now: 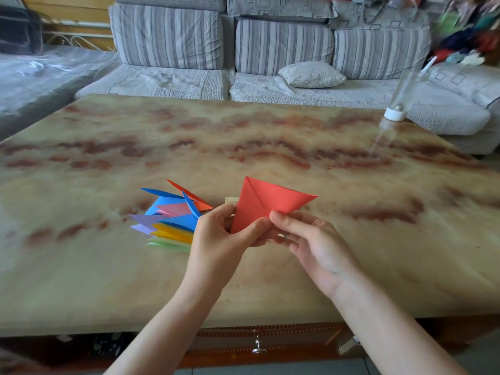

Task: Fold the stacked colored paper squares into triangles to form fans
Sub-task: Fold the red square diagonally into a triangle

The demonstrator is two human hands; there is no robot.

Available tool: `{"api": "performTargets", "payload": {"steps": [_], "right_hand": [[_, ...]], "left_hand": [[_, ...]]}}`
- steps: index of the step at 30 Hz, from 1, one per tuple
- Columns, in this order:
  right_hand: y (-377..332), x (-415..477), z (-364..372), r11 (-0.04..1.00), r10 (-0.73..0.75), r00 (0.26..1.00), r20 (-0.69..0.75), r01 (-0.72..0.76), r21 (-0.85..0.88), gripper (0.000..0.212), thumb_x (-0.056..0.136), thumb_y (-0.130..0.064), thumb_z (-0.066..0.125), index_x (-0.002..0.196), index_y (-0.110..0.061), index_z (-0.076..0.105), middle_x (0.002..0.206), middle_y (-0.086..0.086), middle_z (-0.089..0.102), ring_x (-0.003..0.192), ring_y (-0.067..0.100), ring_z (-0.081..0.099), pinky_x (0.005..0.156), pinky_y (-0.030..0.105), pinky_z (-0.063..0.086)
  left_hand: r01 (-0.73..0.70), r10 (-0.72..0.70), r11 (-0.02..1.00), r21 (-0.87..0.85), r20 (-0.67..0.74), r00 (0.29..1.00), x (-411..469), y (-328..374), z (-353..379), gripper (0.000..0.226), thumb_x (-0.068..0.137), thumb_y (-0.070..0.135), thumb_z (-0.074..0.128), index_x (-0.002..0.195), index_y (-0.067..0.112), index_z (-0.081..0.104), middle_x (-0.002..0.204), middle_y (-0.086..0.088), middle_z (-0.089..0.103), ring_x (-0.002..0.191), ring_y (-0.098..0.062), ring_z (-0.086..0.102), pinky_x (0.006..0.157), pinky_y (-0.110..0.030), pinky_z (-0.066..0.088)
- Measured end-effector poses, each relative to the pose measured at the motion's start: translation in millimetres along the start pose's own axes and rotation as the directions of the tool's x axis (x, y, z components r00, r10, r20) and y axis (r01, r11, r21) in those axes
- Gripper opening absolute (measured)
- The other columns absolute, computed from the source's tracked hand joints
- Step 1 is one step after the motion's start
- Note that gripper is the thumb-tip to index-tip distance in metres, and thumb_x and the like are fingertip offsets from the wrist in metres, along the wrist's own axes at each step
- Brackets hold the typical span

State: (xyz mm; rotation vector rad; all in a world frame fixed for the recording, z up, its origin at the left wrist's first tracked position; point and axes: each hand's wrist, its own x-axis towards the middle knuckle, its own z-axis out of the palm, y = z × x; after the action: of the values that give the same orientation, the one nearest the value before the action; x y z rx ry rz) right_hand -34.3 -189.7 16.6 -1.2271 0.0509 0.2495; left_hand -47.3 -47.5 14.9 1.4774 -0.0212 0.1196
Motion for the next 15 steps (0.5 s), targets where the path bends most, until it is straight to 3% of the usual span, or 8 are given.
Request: {"api": "performTargets", "payload": {"steps": [4, 11, 15], "right_hand": [[-4.4, 2.2, -3.6, 0.997, 0.006, 0.999, -0.041, -0.003, 0.075, 0.009, 0.062, -0.013, 0.073, 0.071, -0.011, 0.074, 0.079, 0.007, 0.071, 0.075, 0.018, 0.067, 0.076, 0.027, 0.051], [-7.9, 5.3, -8.1, 0.997, -0.021, 0.995, -0.093, 0.027, 0.068, 0.015, 0.061, -0.012, 0.073, 0.075, -0.008, 0.071, 0.074, 0.005, 0.067, 0.069, 0.017, 0.067, 0.076, 0.030, 0.052], [-10.3, 7.2, -11.1, 0.997, -0.024, 0.994, -0.110, 0.032, 0.072, 0.005, 0.062, -0.013, 0.073, 0.068, -0.013, 0.073, 0.072, 0.002, 0.068, 0.066, 0.016, 0.067, 0.070, 0.027, 0.054]], "left_hand": [[0.013, -0.013, 1.000, -0.001, 0.005, 1.000, 1.0, 1.4, 0.4, 0.012, 0.078, 0.005, 0.073, 0.089, 0.006, 0.069, 0.074, -0.008, 0.074, 0.070, -0.021, 0.073, 0.062, -0.021, 0.056], [0.021, -0.020, 0.999, -0.039, 0.027, 0.999, -0.2, 5.4, 2.2, 0.010, 0.079, 0.004, 0.071, 0.087, 0.006, 0.067, 0.070, -0.006, 0.074, 0.068, -0.017, 0.073, 0.061, -0.020, 0.056], [0.020, -0.019, 0.999, -0.044, 0.022, 1.000, 0.5, 6.2, 1.7, 0.010, 0.079, 0.003, 0.071, 0.088, 0.005, 0.067, 0.071, -0.007, 0.074, 0.067, -0.017, 0.072, 0.060, -0.019, 0.055]]}}
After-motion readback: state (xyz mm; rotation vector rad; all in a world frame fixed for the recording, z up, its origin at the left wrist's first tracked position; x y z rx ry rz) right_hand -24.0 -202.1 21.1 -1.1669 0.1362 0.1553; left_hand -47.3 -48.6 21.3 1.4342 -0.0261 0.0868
